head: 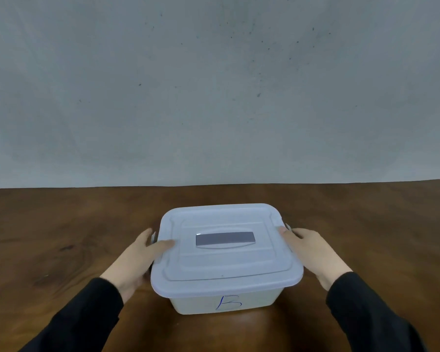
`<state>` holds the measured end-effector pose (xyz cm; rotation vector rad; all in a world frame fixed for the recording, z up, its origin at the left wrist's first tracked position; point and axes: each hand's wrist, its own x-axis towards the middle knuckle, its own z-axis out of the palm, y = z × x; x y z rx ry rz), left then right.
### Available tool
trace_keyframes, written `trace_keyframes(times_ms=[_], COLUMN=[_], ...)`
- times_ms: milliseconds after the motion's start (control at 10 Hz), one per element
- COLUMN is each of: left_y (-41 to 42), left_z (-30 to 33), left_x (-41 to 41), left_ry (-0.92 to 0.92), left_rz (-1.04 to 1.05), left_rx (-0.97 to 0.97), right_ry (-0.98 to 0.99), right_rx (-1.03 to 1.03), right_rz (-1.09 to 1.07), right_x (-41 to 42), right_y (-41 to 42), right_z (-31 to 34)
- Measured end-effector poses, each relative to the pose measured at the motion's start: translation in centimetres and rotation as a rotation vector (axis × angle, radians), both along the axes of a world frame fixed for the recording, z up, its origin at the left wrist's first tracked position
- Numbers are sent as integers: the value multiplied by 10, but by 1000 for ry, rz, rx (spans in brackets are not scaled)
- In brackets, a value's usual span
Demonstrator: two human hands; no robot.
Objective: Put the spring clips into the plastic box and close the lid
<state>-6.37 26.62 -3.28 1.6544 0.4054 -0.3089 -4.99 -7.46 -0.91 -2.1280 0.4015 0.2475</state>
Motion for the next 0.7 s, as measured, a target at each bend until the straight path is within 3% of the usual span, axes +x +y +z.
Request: trace_keyframes(times_ms=[100, 200, 400, 600, 700], left_y=[-4, -12, -28, -35, -33], left_z=[-3, -2, 1, 7, 14], left_x=[-10, -10, -6, -7, -7], left_ry=[-6, -145, -160, -195, -199], left_rz=[-54, -45, -56, -110, -58], left_rx=[-106, 77, 459, 567, 533], right_ry=[-43, -149, -230, -205, -220], right_rx=[133, 141, -110, -204, -138], right_rz=[67, 80, 70, 100, 80], right_x=[-14, -20, -19, -18, -17], right_y=[-2, 2, 10, 12, 11], right_z=[-5, -10, -13, -10, -12])
